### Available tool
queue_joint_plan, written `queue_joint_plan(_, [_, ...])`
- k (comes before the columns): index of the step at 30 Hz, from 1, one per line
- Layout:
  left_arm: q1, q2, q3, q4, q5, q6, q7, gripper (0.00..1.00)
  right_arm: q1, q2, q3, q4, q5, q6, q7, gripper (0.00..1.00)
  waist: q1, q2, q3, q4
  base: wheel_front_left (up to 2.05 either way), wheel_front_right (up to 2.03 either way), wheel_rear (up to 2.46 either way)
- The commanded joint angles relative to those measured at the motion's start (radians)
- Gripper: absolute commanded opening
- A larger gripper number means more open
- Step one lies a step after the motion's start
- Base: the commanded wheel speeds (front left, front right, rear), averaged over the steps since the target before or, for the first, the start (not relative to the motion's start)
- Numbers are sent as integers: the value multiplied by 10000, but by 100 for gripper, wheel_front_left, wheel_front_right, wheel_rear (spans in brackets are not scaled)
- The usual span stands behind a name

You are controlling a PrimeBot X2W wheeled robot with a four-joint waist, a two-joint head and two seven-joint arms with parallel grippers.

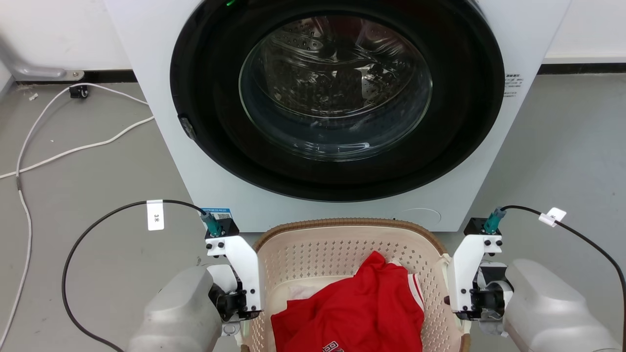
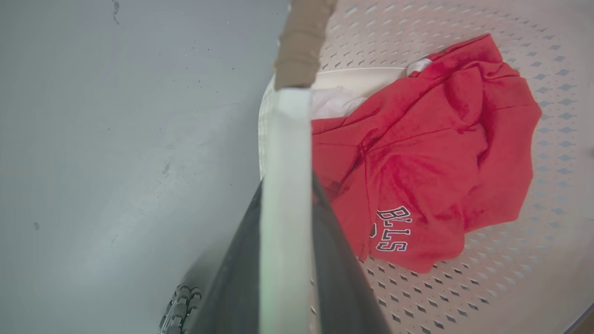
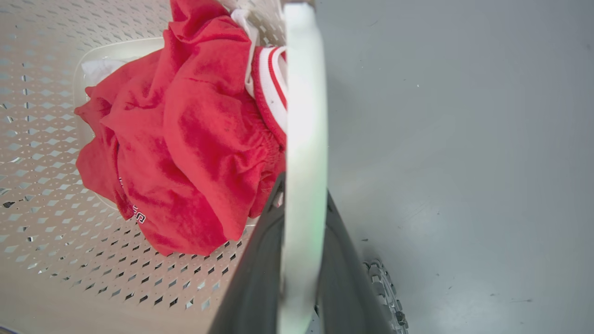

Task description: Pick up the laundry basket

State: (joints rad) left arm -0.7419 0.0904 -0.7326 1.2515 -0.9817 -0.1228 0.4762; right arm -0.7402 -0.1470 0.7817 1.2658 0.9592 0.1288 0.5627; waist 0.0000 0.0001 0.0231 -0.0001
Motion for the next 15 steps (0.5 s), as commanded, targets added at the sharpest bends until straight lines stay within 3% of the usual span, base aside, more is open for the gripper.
queue_joint_plan(1, [-74,-231,-19,-130,-136,-137,-22,0,-82,246,25,-54,91,35,2,0,0,-1,4,-9,0,0,0])
queue_joint_plan(15, [18,-214,-200,-110,-313,-137,-80,0,15,317,90,4,230,36,177,0,0,-1,-53,-30,0,0,0])
